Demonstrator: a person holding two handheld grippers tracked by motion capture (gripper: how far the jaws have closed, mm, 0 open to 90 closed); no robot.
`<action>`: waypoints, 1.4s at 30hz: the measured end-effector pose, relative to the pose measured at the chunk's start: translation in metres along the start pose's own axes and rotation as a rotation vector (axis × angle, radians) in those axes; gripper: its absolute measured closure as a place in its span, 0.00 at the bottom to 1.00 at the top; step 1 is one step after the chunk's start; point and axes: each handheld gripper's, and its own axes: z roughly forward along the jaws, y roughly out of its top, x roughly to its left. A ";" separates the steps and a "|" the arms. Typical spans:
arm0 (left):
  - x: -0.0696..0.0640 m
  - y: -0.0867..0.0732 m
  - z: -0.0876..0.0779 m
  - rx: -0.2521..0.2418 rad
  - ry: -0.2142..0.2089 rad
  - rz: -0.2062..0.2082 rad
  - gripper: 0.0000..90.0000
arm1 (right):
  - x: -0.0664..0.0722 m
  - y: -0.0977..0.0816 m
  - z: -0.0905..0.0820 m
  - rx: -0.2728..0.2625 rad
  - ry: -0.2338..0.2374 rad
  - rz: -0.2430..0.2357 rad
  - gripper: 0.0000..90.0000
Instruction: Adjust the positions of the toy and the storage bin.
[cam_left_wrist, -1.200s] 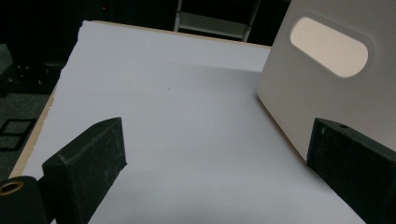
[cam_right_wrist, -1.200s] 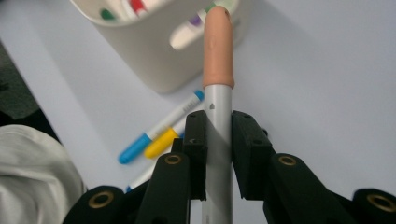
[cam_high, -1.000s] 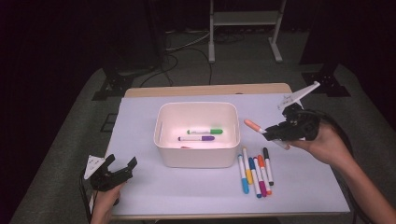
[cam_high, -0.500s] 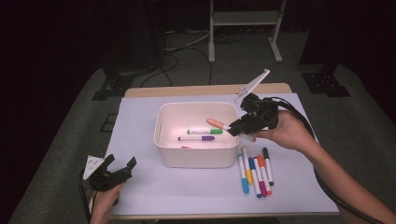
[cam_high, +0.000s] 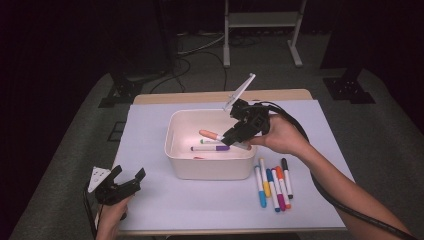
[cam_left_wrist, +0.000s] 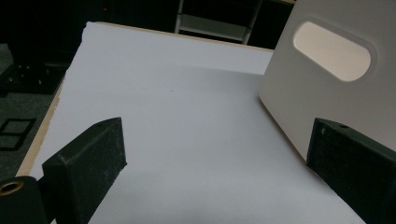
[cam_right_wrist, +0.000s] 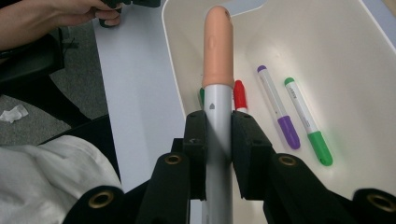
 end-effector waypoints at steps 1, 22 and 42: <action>0.000 0.000 0.000 0.000 0.000 0.000 0.04 | -0.001 0.001 0.002 -0.001 0.005 0.001 0.84; -0.001 0.000 0.001 0.002 -0.006 0.008 0.04 | -0.018 0.010 0.044 0.042 0.033 0.017 0.84; -0.001 0.000 0.001 0.003 -0.007 0.009 0.04 | -0.026 0.008 0.085 0.108 0.052 0.022 0.84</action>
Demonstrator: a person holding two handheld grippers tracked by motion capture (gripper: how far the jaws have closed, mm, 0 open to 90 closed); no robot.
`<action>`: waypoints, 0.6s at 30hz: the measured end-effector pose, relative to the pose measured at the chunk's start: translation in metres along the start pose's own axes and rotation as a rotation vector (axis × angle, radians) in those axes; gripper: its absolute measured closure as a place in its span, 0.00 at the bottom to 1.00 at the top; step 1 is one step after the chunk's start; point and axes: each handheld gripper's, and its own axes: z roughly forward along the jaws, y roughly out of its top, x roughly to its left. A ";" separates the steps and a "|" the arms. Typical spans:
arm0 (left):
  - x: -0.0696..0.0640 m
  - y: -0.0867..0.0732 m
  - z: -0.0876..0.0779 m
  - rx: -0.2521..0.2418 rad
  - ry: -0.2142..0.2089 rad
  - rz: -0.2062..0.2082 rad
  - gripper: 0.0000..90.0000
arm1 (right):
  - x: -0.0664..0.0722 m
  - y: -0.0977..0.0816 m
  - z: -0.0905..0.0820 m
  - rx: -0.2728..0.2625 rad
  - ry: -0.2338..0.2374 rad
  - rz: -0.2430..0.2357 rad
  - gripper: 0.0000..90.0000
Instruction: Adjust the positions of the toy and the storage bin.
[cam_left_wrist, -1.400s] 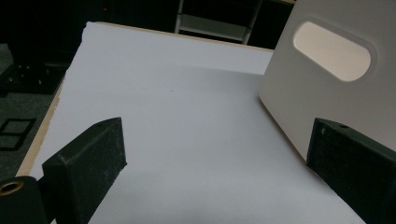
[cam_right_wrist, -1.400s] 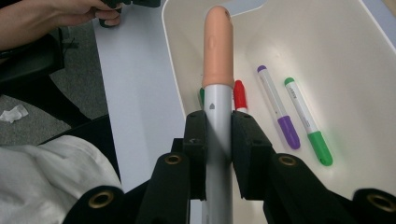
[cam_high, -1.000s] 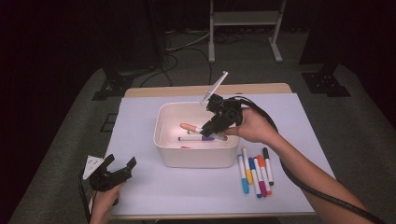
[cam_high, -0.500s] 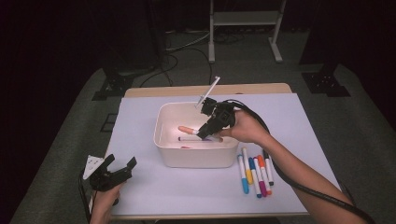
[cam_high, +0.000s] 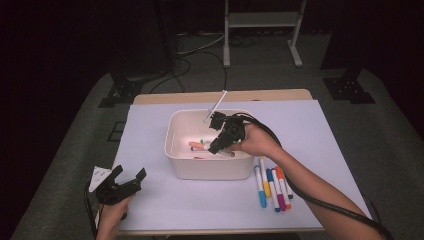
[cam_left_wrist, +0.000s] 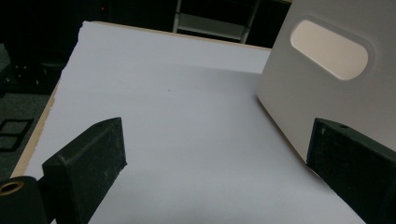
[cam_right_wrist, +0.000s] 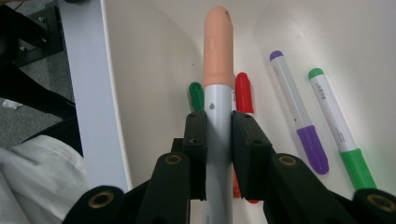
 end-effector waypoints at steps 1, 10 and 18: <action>0.000 0.000 0.000 0.000 0.000 0.001 0.04 | 0.000 0.000 0.002 0.002 0.003 0.000 0.84; 0.000 0.000 0.000 0.000 -0.001 0.000 0.04 | -0.001 0.002 0.017 0.044 -0.002 -0.009 0.84; 0.001 0.000 0.000 0.001 -0.001 -0.004 0.04 | -0.002 0.004 0.028 0.076 0.003 -0.013 0.84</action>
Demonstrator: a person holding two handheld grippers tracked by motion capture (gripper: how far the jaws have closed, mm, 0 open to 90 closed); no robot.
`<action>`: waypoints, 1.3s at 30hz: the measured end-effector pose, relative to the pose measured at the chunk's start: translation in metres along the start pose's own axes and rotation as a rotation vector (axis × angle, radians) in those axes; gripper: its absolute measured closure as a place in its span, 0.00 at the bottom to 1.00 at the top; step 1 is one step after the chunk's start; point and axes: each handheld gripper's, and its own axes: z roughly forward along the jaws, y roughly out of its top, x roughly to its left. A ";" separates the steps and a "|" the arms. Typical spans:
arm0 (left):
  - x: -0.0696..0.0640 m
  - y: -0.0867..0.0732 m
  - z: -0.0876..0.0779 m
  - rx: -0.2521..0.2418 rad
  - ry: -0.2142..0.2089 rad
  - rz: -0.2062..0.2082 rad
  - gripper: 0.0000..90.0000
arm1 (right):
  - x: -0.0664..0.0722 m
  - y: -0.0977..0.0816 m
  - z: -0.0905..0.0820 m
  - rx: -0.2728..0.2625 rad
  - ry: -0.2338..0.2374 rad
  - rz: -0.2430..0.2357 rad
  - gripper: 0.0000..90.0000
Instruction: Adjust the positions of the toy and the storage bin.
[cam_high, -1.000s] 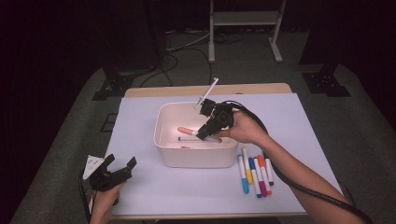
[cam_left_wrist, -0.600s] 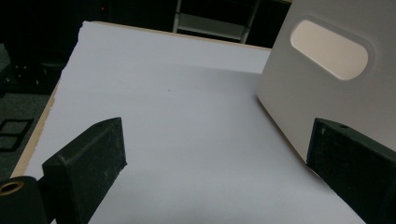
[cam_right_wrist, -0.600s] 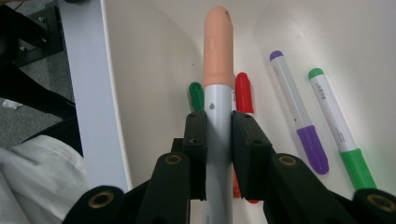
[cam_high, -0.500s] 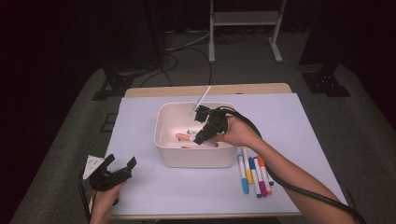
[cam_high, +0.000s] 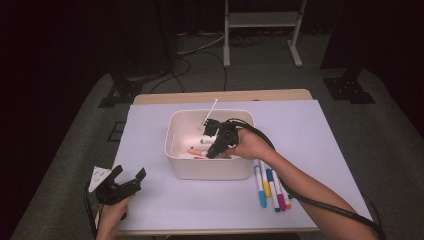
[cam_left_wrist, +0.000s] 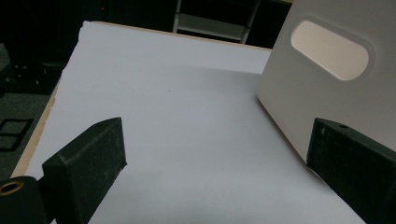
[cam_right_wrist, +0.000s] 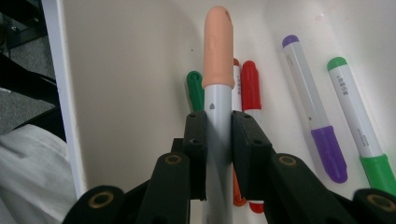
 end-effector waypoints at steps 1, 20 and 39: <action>0.000 0.000 0.000 0.000 0.000 0.000 0.04 | 0.000 0.001 0.001 0.005 0.003 0.000 0.84; 0.001 0.000 -0.001 -0.005 0.002 -0.007 0.04 | -0.002 0.006 0.016 0.068 -0.004 -0.006 0.84; 0.002 0.000 -0.001 -0.007 0.003 -0.005 0.04 | 0.001 0.003 -0.012 0.001 -0.065 -0.008 0.78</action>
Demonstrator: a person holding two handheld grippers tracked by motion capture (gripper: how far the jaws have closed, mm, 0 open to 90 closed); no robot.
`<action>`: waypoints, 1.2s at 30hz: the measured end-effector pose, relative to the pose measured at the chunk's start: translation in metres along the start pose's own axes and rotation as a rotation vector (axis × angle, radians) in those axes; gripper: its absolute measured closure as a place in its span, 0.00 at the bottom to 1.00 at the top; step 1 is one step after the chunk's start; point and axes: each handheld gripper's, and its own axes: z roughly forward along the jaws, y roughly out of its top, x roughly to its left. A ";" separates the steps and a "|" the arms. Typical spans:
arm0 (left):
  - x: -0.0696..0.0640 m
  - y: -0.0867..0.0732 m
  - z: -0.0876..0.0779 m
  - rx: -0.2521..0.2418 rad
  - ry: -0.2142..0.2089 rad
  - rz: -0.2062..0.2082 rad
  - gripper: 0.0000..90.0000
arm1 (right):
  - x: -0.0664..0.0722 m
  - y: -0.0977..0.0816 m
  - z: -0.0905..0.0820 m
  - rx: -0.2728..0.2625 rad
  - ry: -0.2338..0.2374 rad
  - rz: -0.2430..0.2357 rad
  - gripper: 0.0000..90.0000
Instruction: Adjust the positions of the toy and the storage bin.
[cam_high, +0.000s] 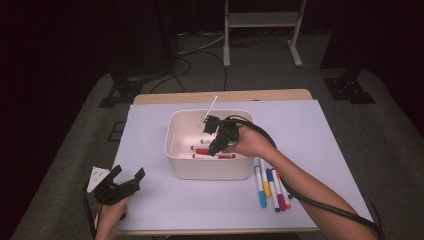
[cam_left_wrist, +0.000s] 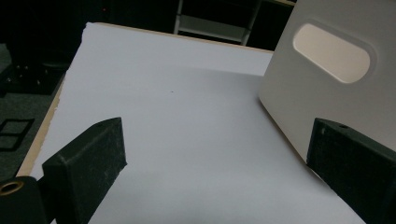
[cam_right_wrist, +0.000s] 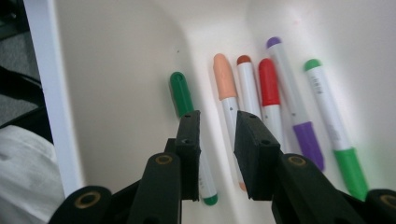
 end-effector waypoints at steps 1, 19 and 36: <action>0.000 0.000 0.000 0.000 0.000 0.000 0.04 | 0.000 -0.002 -0.008 -0.022 -0.007 0.007 0.78; -0.003 0.000 0.001 0.007 0.001 0.002 0.04 | 0.007 -0.102 -0.121 -0.302 -0.120 0.105 0.79; -0.003 -0.001 0.001 0.012 0.008 0.006 0.04 | -0.029 -0.237 -0.066 -0.264 -0.125 0.424 0.78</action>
